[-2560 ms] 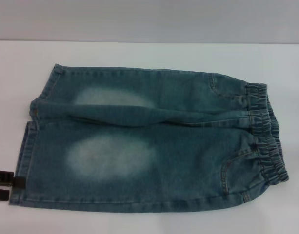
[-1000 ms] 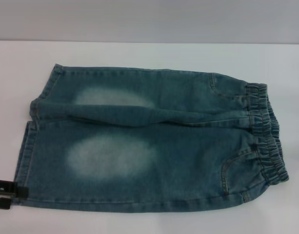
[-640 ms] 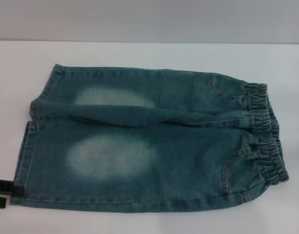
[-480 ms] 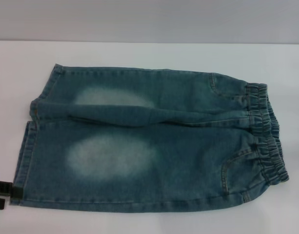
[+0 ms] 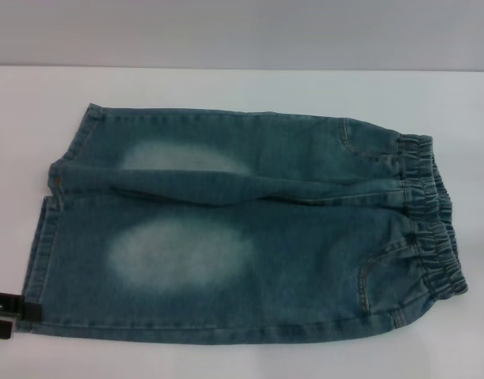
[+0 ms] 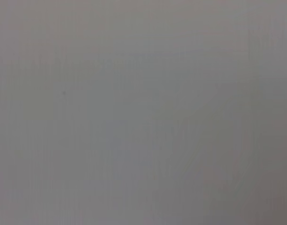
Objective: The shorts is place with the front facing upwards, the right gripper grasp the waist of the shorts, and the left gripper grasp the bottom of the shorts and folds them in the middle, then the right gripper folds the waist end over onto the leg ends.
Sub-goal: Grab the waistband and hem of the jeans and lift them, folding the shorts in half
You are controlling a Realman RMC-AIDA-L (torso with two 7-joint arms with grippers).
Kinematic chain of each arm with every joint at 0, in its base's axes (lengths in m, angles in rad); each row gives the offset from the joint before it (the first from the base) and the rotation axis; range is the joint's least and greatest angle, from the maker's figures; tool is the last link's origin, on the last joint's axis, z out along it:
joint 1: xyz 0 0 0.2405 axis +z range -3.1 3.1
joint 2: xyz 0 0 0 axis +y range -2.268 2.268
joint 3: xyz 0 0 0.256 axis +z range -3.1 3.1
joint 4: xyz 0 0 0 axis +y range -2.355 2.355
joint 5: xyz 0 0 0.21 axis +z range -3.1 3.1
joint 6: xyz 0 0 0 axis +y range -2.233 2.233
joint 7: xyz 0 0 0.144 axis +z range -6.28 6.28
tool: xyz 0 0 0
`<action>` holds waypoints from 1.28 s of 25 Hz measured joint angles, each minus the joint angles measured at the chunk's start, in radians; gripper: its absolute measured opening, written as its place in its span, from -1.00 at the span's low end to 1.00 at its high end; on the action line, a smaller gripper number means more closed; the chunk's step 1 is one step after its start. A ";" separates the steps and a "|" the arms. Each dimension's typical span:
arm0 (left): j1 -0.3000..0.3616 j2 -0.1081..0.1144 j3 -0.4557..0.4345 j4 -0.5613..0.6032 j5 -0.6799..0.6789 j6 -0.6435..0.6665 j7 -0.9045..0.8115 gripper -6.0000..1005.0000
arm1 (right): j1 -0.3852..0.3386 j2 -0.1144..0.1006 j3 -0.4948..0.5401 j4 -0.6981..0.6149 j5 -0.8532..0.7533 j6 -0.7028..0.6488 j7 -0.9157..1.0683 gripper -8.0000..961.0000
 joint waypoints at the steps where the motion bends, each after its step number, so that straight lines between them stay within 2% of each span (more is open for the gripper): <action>1: 0.000 -0.001 0.000 0.000 0.000 0.000 0.000 0.44 | 0.000 0.000 0.000 0.000 0.000 0.000 0.001 0.71; 13: 0.000 -0.005 0.000 -0.004 -0.001 -0.011 0.001 0.42 | -0.001 0.000 -0.013 0.004 0.000 0.000 0.003 0.71; 19: -0.008 -0.015 -0.003 -0.004 -0.004 -0.008 0.003 0.41 | -0.001 0.000 -0.014 0.005 0.000 0.001 0.003 0.71; 28: -0.055 -0.049 -0.014 -0.004 -0.010 0.029 0.013 0.40 | -0.001 0.000 -0.021 0.005 0.000 0.005 0.003 0.71; 32: -0.059 -0.051 -0.014 -0.004 -0.010 0.029 0.014 0.39 | -0.003 0.000 -0.024 0.006 0.000 0.006 0.003 0.71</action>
